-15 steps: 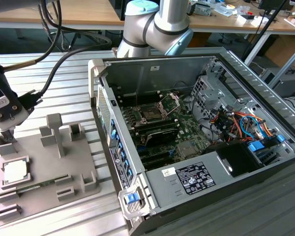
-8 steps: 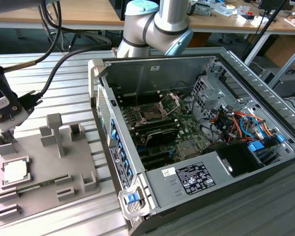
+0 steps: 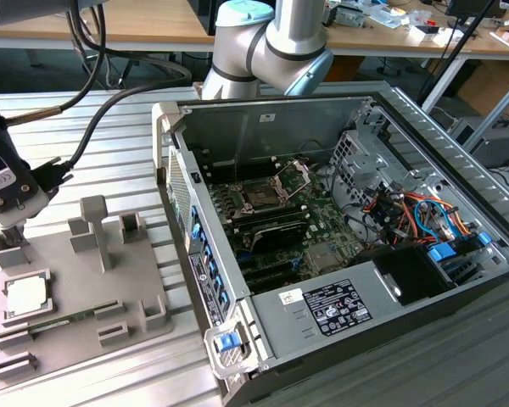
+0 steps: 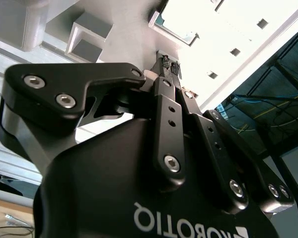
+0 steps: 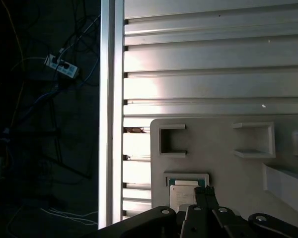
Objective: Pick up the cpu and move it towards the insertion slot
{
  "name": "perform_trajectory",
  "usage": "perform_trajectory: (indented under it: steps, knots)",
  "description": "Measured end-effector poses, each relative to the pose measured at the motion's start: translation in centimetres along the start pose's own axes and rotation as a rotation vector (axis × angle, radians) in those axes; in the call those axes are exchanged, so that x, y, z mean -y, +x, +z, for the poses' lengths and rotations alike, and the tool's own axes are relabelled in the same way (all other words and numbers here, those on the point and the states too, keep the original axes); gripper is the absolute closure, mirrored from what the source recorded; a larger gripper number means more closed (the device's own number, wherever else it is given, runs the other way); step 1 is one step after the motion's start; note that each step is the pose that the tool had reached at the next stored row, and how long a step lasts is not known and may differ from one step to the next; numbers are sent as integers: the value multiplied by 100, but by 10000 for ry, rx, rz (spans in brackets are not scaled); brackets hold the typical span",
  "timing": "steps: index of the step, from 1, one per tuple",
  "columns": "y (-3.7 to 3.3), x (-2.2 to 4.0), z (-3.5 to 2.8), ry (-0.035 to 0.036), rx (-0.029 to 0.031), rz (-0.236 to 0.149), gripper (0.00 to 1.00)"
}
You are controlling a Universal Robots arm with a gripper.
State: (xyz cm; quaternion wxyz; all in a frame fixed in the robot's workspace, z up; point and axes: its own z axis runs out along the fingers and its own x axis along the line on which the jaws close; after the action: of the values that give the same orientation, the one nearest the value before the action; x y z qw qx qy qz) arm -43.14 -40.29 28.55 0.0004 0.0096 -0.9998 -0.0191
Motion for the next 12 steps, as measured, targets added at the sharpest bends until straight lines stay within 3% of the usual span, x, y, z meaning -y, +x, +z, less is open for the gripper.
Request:
perform_trajectory:
  steps: [12]
  knots:
    - [9,1,22,0,0,0,89]
